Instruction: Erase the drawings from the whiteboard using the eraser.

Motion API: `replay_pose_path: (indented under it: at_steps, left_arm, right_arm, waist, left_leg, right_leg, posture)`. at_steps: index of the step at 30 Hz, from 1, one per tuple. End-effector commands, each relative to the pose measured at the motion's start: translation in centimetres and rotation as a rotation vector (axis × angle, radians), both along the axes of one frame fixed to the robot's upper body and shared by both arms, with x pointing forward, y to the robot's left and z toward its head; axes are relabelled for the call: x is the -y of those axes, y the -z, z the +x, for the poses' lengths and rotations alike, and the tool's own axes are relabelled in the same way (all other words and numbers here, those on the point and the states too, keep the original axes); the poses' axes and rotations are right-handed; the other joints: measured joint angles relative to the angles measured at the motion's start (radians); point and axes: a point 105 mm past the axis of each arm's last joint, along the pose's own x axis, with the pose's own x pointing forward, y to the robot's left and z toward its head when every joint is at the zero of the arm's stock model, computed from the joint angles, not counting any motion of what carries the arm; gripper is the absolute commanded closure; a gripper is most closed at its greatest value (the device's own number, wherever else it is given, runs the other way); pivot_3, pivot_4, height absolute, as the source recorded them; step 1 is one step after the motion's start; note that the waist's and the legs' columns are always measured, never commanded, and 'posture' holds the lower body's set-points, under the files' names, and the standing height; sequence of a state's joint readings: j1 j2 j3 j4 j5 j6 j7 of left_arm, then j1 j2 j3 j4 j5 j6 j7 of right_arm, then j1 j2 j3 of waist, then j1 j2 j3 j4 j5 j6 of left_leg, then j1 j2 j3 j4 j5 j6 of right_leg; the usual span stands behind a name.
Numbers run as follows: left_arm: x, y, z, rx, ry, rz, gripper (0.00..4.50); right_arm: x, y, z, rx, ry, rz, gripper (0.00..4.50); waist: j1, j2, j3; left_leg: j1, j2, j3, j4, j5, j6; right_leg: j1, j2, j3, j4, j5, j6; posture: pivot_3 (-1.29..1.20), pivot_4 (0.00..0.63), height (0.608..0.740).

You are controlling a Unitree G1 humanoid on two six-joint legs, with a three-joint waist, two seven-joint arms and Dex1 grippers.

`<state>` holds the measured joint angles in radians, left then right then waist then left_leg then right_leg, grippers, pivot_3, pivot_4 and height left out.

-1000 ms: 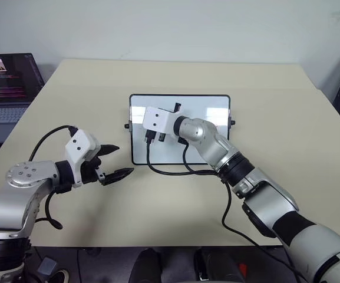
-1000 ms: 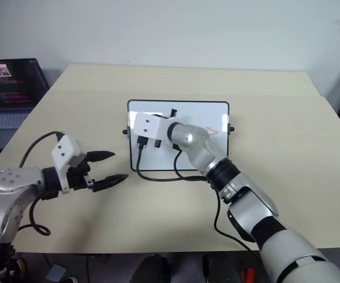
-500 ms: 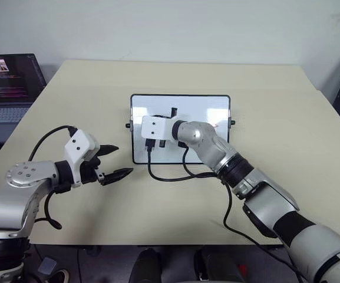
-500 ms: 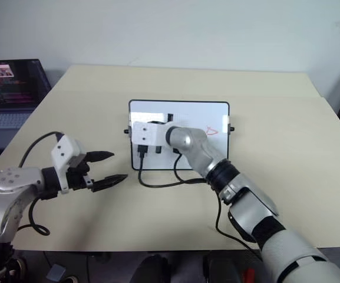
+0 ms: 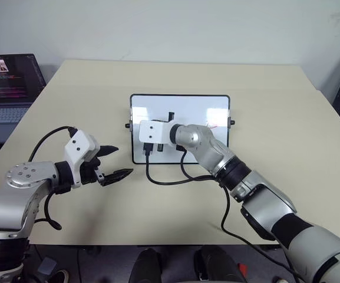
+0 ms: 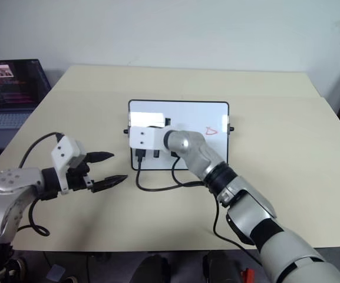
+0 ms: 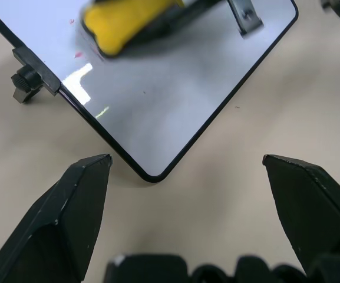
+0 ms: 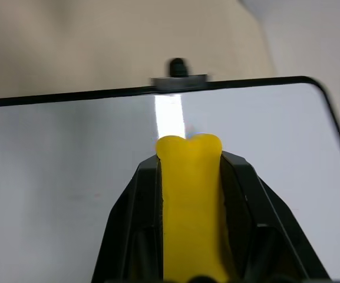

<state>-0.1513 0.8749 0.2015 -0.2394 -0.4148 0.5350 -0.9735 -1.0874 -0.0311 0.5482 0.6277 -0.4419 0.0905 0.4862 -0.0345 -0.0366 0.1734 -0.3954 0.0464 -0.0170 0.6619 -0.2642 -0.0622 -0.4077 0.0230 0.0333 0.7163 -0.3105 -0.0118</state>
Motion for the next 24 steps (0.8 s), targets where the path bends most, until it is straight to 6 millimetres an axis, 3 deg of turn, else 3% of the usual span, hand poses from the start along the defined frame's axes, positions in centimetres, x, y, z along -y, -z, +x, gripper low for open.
replay_pose_path:
  at_steps: [1,2,5,7,11,13,15,19,24]
  left_arm:
    - [0.1,-1.1,-0.1,0.045,0.019,0.023,0.0]
    - [0.1,-1.1,-0.1,0.045,0.019,0.023,0.0]
    - [0.2,-1.1,-0.1,0.046,0.017,0.023,0.0]
    - [0.2,-1.1,-0.1,0.047,0.017,0.023,0.0]
    - [0.2,-1.1,-0.1,0.048,0.016,0.023,0.0]
    - [0.2,-1.1,-0.1,0.047,0.018,0.023,0.0]
    - [0.3,-1.1,-0.1,0.047,0.021,0.022,0.0]
    - [0.3,-1.2,-0.1,0.048,0.021,0.022,0.0]
    - [0.3,-1.2,-0.2,0.047,0.021,0.022,0.0]
  right_arm:
    - [-0.9,-1.3,-0.2,0.036,-0.024,0.041,3.5]
    - [-1.0,-1.1,-0.3,0.029,-0.029,0.034,3.5]
    - [-0.4,2.7,-1.5,-0.106,-0.08,-0.124,3.5]
    - [0.0,3.6,-1.9,-0.138,-0.091,-0.166,3.5]
    - [-0.2,2.1,-1.3,-0.069,-0.066,-0.116,3.5]
    - [-0.7,-1.1,-0.2,0.054,-0.024,0.002,3.5]
    - [-1.1,-2.7,0.0,0.105,-0.014,0.071,3.5]
    - [-1.7,-1.9,-0.4,0.071,-0.042,0.061,3.5]
    - [-1.8,1.4,-1.6,-0.058,-0.101,-0.066,3.5]
  waist:
    - [0.0,0.0,0.0]
    - [-0.001,0.0,0.0]
    - [-0.001,0.0,0.0]
    - [-0.001,0.0,0.0]
    - [-0.001,0.0,0.0]
    - [-0.002,0.0,0.0]
    - [-0.001,0.0,0.001]
    - [-0.001,0.0,0.0]
    - [-0.002,0.0,0.0]
  left_leg:
    - [0.0,0.0,0.0,0.0,0.0,0.0]
    - [-0.001,0.0,0.0,0.0,0.0,0.0]
    - [-0.001,0.0,0.0,-0.001,0.0,0.0]
    - [-0.001,0.0,0.0,-0.001,0.0,0.0]
    - [-0.001,0.0,0.0,0.0,0.0,0.0]
    - [0.0,0.0,0.0,0.0,0.0,0.0]
    - [0.0,0.0,-0.001,0.0,0.0,0.0]
    - [-0.001,0.0,0.0,0.0,0.0,0.0]
    - [-0.004,0.001,0.0,-0.001,0.0,0.0]
  right_leg:
    - [0.0,0.0,0.0,-0.001,0.0,0.0]
    - [0.0,0.0,0.0,-0.001,0.0,0.0]
    - [-0.001,0.0,0.0,-0.002,0.0,0.0]
    - [-0.001,0.0,0.0,-0.002,0.0,0.0]
    - [-0.001,0.0,0.0,0.0,0.0,0.0]
    - [0.0,0.0,0.0,0.001,0.0,0.0]
    - [0.0,0.0,-0.001,0.001,0.0,0.0]
    - [0.0,0.0,0.0,-0.001,0.0,0.0]
    - [-0.003,0.0,0.0,-0.003,0.0,-0.001]
  posture:
    - [0.0,0.15,0.74]
    - [0.0,0.15,0.74]
    - [0.0,0.15,0.74]
    - [0.0,0.15,0.74]
    - [0.0,0.15,0.74]
    - [0.0,0.15,0.74]
    - [0.0,0.15,0.74]
    - [0.0,0.15,0.74]
    - [0.0,0.15,0.74]
